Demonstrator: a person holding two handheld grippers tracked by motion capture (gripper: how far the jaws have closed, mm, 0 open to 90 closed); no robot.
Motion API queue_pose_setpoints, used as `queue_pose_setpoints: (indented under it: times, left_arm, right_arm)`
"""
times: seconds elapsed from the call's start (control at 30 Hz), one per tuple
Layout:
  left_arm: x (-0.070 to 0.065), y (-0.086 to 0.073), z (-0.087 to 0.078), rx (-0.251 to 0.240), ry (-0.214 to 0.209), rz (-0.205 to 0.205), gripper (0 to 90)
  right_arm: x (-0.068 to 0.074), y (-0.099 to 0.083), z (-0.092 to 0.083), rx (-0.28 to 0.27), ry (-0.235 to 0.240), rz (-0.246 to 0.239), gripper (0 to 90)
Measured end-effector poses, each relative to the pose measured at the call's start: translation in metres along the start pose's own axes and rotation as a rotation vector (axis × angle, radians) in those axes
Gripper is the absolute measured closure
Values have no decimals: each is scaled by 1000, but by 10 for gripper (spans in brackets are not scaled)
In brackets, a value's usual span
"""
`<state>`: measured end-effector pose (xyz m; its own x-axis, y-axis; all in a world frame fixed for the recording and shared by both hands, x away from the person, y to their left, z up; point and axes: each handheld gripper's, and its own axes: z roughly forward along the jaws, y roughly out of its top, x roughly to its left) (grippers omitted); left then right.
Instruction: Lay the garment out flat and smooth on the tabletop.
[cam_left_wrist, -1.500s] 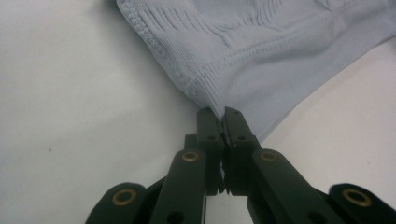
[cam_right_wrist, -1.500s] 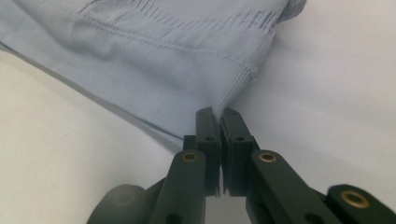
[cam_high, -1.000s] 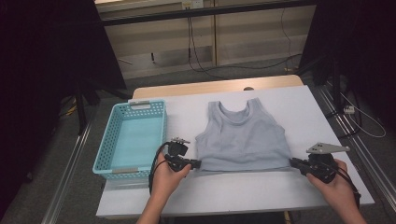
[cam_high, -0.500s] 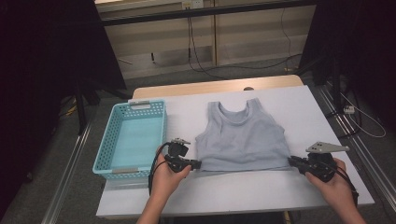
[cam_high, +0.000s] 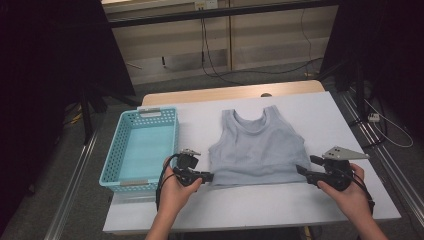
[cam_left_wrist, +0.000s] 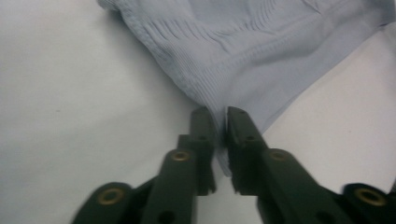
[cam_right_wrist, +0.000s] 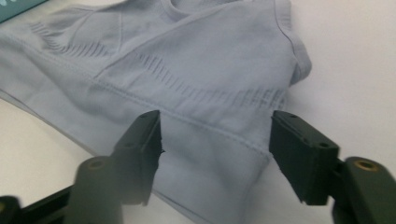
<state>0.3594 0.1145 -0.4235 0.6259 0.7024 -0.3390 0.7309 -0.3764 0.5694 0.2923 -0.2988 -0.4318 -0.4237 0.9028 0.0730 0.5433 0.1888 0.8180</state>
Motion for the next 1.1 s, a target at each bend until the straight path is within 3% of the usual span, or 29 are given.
queue_pose_setpoints:
  times: [0.1,0.17,0.4,0.63,0.7,0.8,1.1]
  left_arm:
    - [4,1,-4,-26,13,-2,674]
    - [4,3,-4,-40,-1,-2,627]
    - [-1,15,1,-50,18,69,432]
    - [-2,37,1,-114,20,115,257]
    - [-2,45,1,-103,17,134,229]
    - [1,52,5,-114,10,126,186]
    - [4,45,15,-101,-4,133,137]
  right_arm:
    - [3,3,3,-18,18,1,308]
    - [6,5,5,-28,27,4,274]
    - [25,10,17,-31,99,-35,226]
    - [37,15,27,-42,139,-36,156]
    - [39,16,30,-42,150,-25,152]
    - [43,18,35,-36,144,-32,148]
    - [64,26,49,-26,194,-63,125]
